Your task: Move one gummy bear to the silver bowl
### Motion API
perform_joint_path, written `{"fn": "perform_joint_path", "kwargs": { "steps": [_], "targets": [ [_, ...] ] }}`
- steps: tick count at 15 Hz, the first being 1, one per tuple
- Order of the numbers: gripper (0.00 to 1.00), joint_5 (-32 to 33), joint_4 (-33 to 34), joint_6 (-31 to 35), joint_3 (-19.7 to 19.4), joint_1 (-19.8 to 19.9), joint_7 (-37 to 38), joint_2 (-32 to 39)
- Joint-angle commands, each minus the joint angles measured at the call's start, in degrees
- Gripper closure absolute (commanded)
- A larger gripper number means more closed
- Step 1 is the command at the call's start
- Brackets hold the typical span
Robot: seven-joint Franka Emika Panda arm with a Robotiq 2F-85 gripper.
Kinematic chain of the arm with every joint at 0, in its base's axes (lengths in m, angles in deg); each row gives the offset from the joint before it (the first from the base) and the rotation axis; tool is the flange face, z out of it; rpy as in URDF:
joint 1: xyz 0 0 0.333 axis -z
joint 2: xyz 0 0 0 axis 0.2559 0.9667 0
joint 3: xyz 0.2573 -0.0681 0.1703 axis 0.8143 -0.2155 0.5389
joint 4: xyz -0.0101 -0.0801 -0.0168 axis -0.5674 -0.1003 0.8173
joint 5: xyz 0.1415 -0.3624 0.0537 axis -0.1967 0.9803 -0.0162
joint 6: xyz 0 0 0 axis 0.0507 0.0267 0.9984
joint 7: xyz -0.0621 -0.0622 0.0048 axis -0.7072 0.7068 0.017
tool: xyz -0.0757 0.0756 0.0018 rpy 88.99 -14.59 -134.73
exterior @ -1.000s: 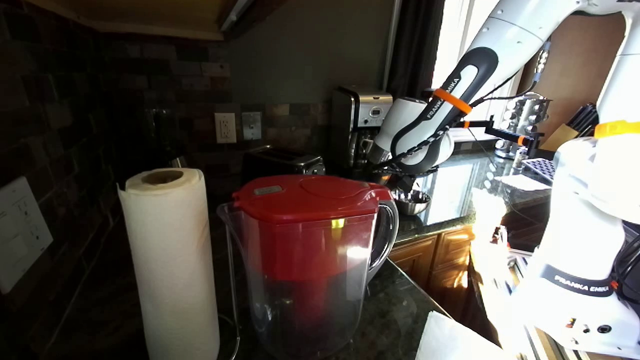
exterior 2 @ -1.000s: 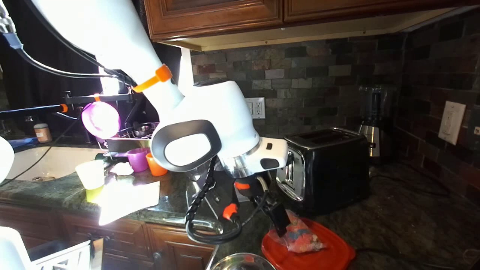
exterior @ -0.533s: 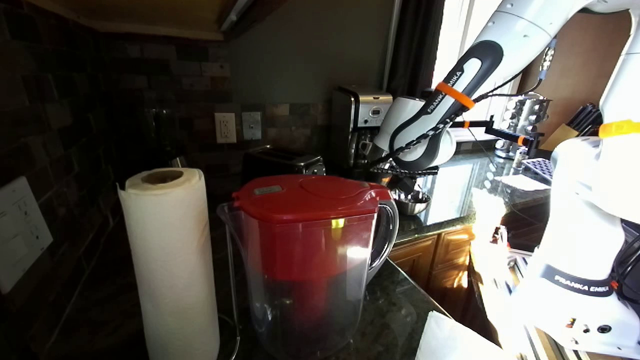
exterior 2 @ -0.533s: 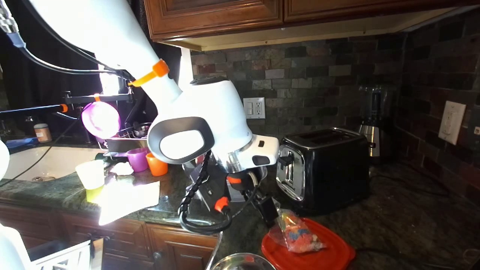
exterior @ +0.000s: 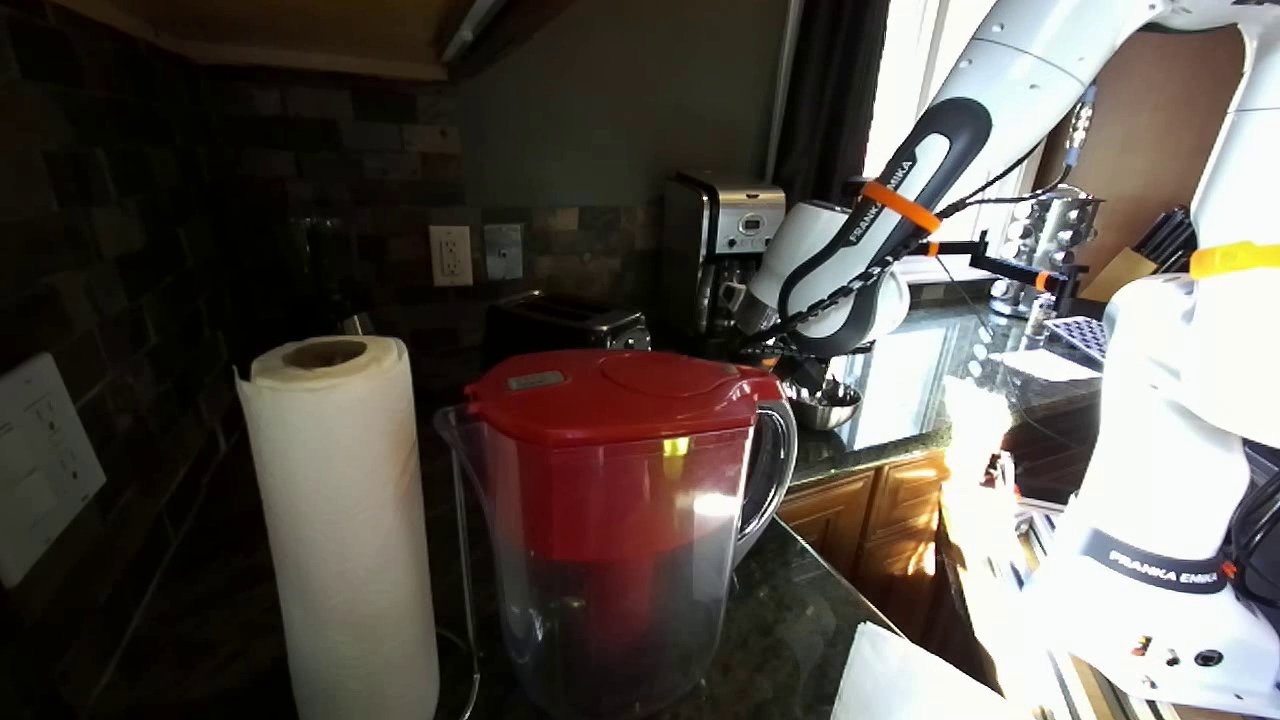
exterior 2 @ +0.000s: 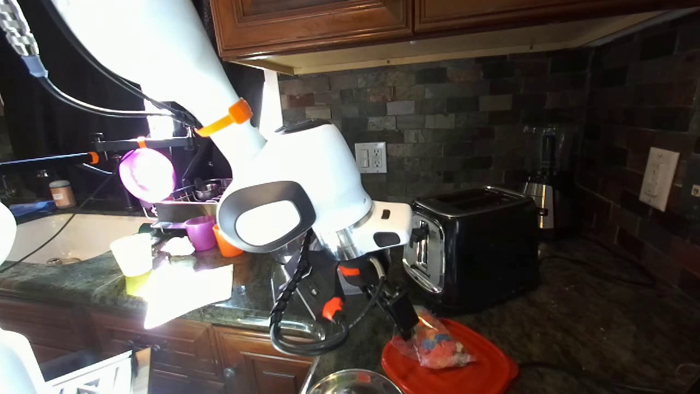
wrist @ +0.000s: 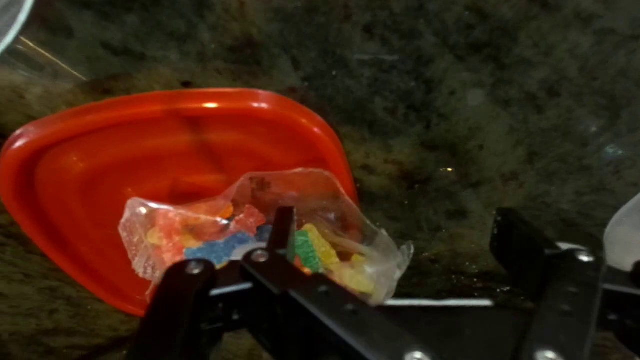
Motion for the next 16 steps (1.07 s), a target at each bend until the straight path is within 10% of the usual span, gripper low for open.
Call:
{"fn": "perform_joint_path", "kwargs": {
  "steps": [1, 16],
  "targets": [
    [0.0, 1.8, -0.6, 4.8, -0.6, 0.8, 0.3, 1.8],
    [0.0, 13.5, -0.4, 6.7, 1.5, 5.6, 8.0, 0.6]
  ]
}}
